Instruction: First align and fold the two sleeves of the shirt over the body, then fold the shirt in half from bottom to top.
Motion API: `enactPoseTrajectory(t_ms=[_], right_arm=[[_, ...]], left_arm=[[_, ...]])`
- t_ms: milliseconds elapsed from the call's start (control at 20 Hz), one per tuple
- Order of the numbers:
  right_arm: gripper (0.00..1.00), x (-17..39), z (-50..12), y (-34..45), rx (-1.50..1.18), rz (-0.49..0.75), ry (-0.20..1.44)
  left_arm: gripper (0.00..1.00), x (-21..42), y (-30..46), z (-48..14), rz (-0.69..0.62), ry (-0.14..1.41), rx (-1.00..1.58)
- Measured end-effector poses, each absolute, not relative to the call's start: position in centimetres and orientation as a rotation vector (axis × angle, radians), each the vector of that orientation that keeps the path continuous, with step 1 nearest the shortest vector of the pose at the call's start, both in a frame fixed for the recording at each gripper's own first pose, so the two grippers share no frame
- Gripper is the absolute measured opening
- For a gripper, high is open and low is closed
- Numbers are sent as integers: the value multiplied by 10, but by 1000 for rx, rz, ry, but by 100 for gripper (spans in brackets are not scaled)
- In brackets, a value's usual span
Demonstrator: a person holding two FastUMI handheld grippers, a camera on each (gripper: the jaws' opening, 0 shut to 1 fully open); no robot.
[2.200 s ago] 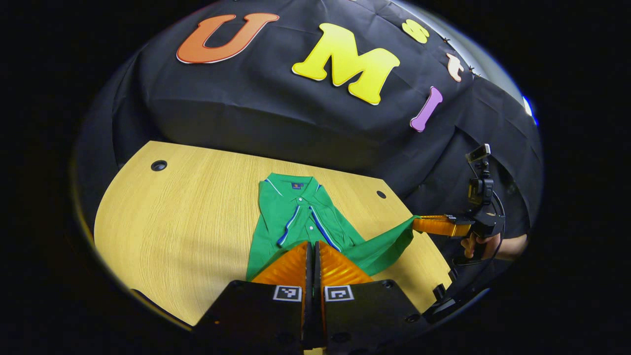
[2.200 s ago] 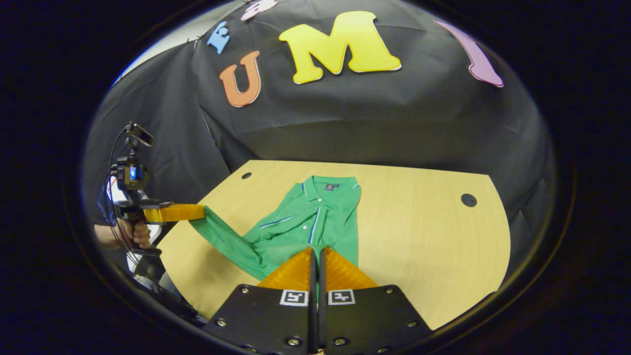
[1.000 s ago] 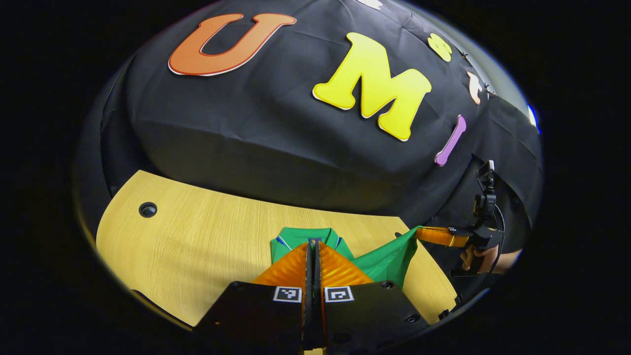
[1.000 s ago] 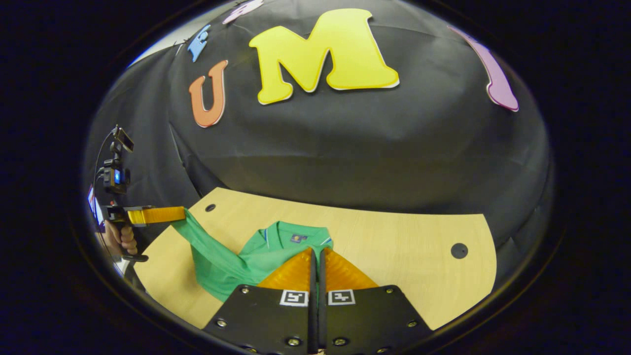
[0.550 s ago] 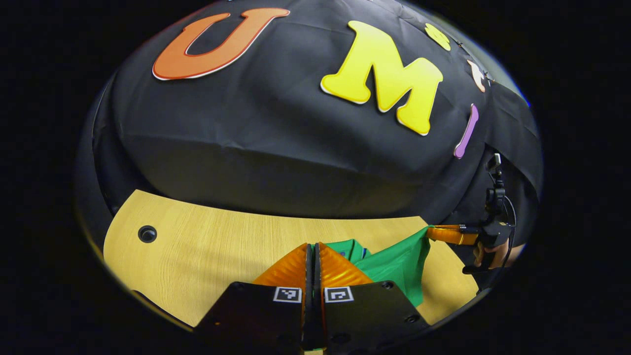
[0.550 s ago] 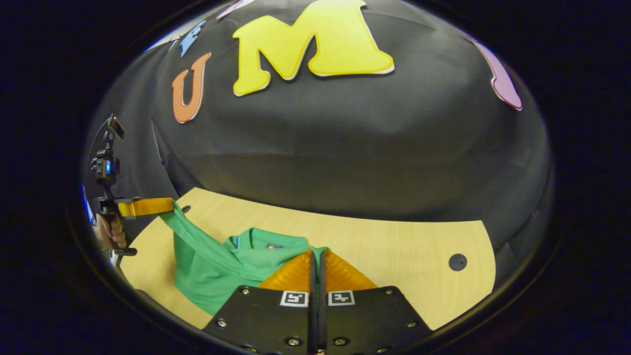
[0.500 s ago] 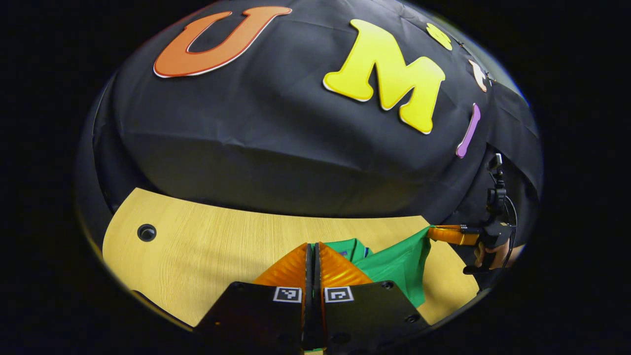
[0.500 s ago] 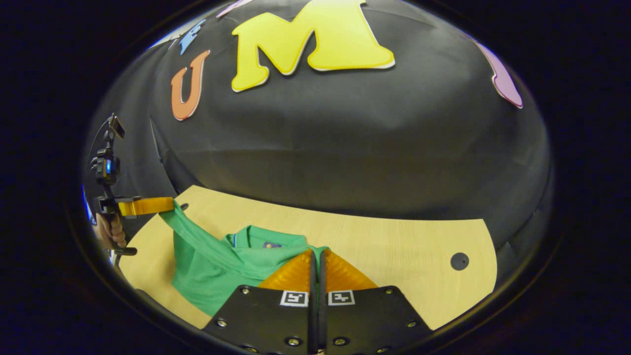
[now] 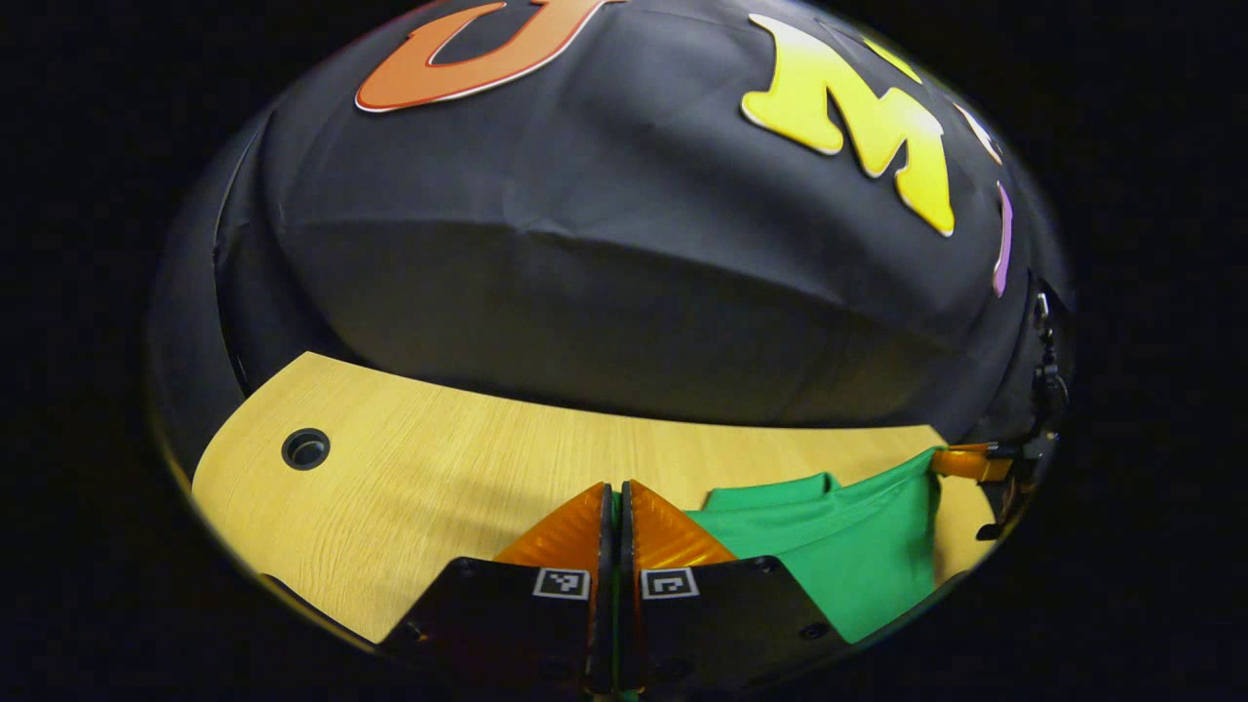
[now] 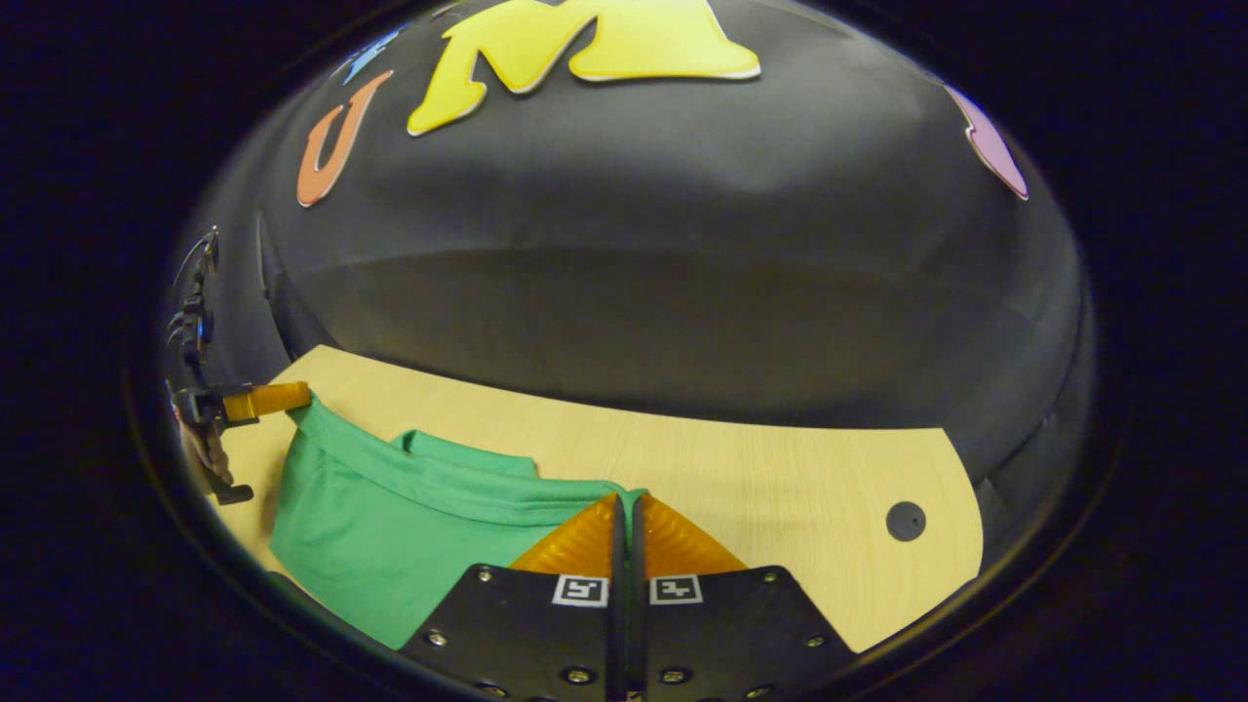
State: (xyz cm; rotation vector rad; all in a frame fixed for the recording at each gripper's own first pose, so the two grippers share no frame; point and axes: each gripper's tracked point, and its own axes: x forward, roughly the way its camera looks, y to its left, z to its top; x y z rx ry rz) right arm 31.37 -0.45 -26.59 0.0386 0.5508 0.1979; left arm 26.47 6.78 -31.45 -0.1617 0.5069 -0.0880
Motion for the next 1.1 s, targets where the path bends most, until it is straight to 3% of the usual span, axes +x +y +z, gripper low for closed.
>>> enactPoseTrajectory(t_ms=[50, 150, 200, 300, 400, 450, 550, 750, 950, 1100], right_arm=[[2, 318, -279, -2, 36, 189, 569], [4, 319, -293, -6, 17, 165, 599], [6, 315, -291, -6, 21, 156, 604], [50, 318, -282, -7, 24, 140, 568], [94, 311, -267, -11, 25, 119, 545], [98, 306, -259, -9, 37, 117, 535], [94, 293, -234, -7, 60, 105, 500], [98, 258, -174, -1, 54, 123, 390], [97, 188, -81, 4, 74, 162, 239], [97, 143, -34, -1, 76, 132, 161]], left_arm=[[7, 267, 66, -325, -91, 528, -156], [19, 262, 66, -334, -83, 559, -159], [46, 260, 68, -340, -73, 573, -146], [100, 259, 75, -333, -32, 564, -120], [98, 257, 76, -309, -27, 524, -133], [98, 255, 78, -295, -23, 504, -140], [98, 242, 82, -261, -2, 466, -149], [99, 213, 85, -187, 22, 374, -182], [98, 157, 86, -83, 36, 234, -126], [98, 110, 64, -39, 16, 200, -115]])
